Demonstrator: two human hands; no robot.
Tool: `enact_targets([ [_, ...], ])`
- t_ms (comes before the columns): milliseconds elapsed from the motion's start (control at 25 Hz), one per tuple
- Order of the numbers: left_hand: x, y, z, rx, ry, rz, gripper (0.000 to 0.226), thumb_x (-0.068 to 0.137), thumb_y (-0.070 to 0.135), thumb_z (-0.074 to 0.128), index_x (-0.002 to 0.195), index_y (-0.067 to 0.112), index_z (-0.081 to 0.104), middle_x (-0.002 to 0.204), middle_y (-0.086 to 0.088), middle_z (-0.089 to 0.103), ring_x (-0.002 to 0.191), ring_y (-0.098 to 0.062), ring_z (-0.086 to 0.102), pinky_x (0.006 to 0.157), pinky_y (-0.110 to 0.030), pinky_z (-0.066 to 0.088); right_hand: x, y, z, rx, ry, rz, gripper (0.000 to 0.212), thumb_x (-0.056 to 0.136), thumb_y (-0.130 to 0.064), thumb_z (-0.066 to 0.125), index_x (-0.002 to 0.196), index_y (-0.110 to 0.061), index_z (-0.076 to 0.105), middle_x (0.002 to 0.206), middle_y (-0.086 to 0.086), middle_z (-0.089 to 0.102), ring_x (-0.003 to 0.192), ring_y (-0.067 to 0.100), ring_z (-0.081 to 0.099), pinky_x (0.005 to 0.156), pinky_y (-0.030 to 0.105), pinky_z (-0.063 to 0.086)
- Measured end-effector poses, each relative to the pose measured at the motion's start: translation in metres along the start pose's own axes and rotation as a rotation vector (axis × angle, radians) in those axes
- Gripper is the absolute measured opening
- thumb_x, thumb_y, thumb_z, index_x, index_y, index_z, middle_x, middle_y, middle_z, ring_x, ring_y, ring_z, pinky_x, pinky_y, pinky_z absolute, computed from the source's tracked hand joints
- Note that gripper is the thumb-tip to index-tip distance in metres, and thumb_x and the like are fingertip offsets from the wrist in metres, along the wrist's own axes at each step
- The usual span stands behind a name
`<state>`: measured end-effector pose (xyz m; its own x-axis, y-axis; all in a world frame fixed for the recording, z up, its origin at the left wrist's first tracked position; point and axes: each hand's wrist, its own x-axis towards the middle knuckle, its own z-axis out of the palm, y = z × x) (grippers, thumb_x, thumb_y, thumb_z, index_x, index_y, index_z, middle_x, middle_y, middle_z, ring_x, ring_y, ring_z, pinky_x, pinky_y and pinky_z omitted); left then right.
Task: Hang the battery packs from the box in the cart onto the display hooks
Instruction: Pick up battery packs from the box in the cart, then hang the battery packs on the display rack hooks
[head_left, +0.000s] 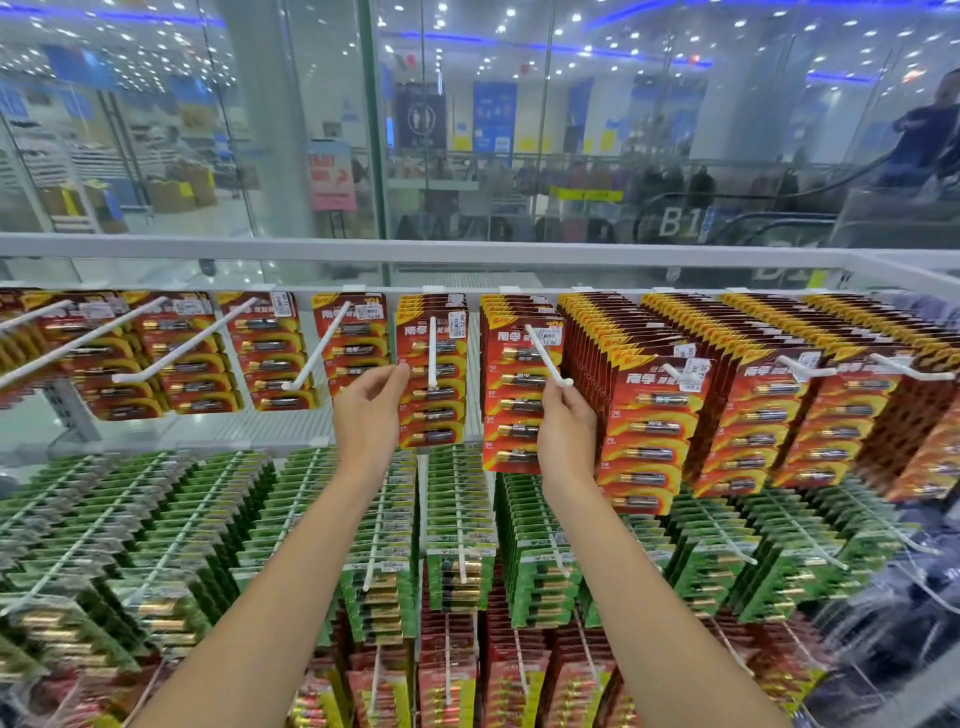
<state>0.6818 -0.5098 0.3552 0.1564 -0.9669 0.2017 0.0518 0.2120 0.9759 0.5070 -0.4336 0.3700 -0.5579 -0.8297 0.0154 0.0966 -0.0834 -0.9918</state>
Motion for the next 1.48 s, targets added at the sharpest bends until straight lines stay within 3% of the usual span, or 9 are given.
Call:
enact_targets([
  [240, 0.0, -0.006, -0.005, 0.067, 0.016, 0.015, 0.011, 0.1, 0.033, 0.067, 0.103, 0.029, 0.078, 0.096, 0.008, 0.077, 0.099, -0.019, 0.072, 0.096, -0.051, 0.059, 0.001, 0.013, -0.001, -0.053, 0.053, -0.042, 0.03, 0.107, -0.047, 0.045, 0.107, -0.027, 0.068, 0.072, -0.011, 0.052, 0.065, 0.009, 0.048, 0.062, 0.027, 0.036],
  [360, -0.017, -0.011, -0.015, 0.072, 0.016, 0.009, 0.014, 0.1, 0.029, 0.068, 0.113, 0.027, 0.075, 0.108, 0.01, 0.075, 0.107, -0.014, 0.07, 0.1, -0.045, 0.058, -0.004, 0.023, -0.003, -0.091, 0.084, -0.051, 0.031, 0.108, -0.043, 0.044, 0.125, -0.025, 0.064, 0.11, -0.005, 0.068, 0.099, 0.019, 0.063, 0.077, 0.03, 0.046],
  [520, -0.053, -0.012, -0.036, 0.017, 0.015, -0.05, 0.021, 0.103, 0.031, 0.064, 0.117, 0.022, 0.076, 0.109, 0.01, 0.076, 0.105, -0.014, 0.072, 0.098, -0.042, 0.058, -0.027, 0.029, -0.006, -0.109, 0.115, -0.06, 0.038, 0.109, -0.034, 0.047, 0.144, -0.021, 0.053, 0.128, -0.008, 0.058, 0.119, 0.012, 0.056, 0.1, 0.032, 0.047],
  [680, -0.104, -0.019, -0.064, -0.08, -0.001, -0.151, 0.021, 0.105, 0.029, 0.06, 0.116, 0.022, 0.076, 0.109, 0.01, 0.079, 0.108, -0.013, 0.073, 0.1, -0.038, 0.057, -0.066, 0.038, -0.023, -0.139, 0.065, -0.071, 0.039, 0.108, -0.034, 0.049, 0.145, -0.022, 0.052, 0.135, -0.011, 0.057, 0.122, 0.005, 0.053, 0.099, 0.024, 0.041],
  [800, -0.14, -0.028, -0.077, -0.121, -0.019, -0.229, 0.026, 0.107, 0.027, 0.055, 0.122, 0.017, 0.074, 0.112, 0.004, 0.079, 0.108, -0.017, 0.074, 0.099, -0.039, 0.056, -0.101, 0.049, -0.046, -0.163, 0.059, -0.053, 0.034, 0.107, -0.039, 0.051, 0.139, -0.03, 0.056, 0.129, -0.019, 0.058, 0.118, -0.002, 0.055, 0.101, 0.022, 0.044],
  [920, -0.176, -0.041, -0.075, -0.13, -0.115, -0.307, 0.028, 0.106, 0.027, 0.054, 0.123, 0.016, 0.073, 0.111, 0.004, 0.079, 0.106, -0.015, 0.074, 0.096, -0.036, 0.055, -0.138, 0.067, -0.081, -0.161, 0.102, 0.001, 0.03, 0.105, -0.041, 0.054, 0.133, -0.033, 0.061, 0.127, -0.025, 0.061, 0.112, -0.016, 0.054, 0.088, 0.01, 0.043],
  [1280, -0.282, -0.098, 0.024, -0.084, -0.496, -0.572, 0.025, 0.107, 0.013, 0.05, 0.116, 0.004, 0.072, 0.109, -0.009, 0.078, 0.108, -0.032, 0.071, 0.102, -0.046, 0.052, -0.235, 0.13, -0.247, -0.194, 0.553, 0.184, 0.017, 0.102, -0.033, 0.061, 0.113, -0.029, 0.073, 0.112, -0.017, 0.075, 0.101, 0.005, 0.067, 0.086, 0.021, 0.048],
  [1400, -0.322, -0.104, 0.076, -0.045, -0.636, -0.627, 0.023, 0.106, 0.012, 0.051, 0.109, 0.008, 0.074, 0.1, -0.001, 0.081, 0.096, -0.027, 0.072, 0.088, -0.041, 0.053, -0.26, 0.133, -0.309, -0.153, 0.706, 0.211, 0.012, 0.102, -0.024, 0.062, 0.106, -0.027, 0.073, 0.1, -0.02, 0.073, 0.096, -0.008, 0.066, 0.081, 0.01, 0.047],
  [1480, -0.352, -0.103, 0.118, -0.02, -0.72, -0.654, 0.022, 0.106, 0.011, 0.051, 0.106, 0.008, 0.073, 0.101, -0.005, 0.08, 0.089, -0.024, 0.072, 0.077, -0.035, 0.056, -0.279, 0.134, -0.353, -0.136, 0.811, 0.224, 0.012, 0.102, -0.021, 0.062, 0.108, -0.021, 0.072, 0.105, -0.012, 0.073, 0.098, -0.004, 0.066, 0.082, 0.013, 0.047],
])
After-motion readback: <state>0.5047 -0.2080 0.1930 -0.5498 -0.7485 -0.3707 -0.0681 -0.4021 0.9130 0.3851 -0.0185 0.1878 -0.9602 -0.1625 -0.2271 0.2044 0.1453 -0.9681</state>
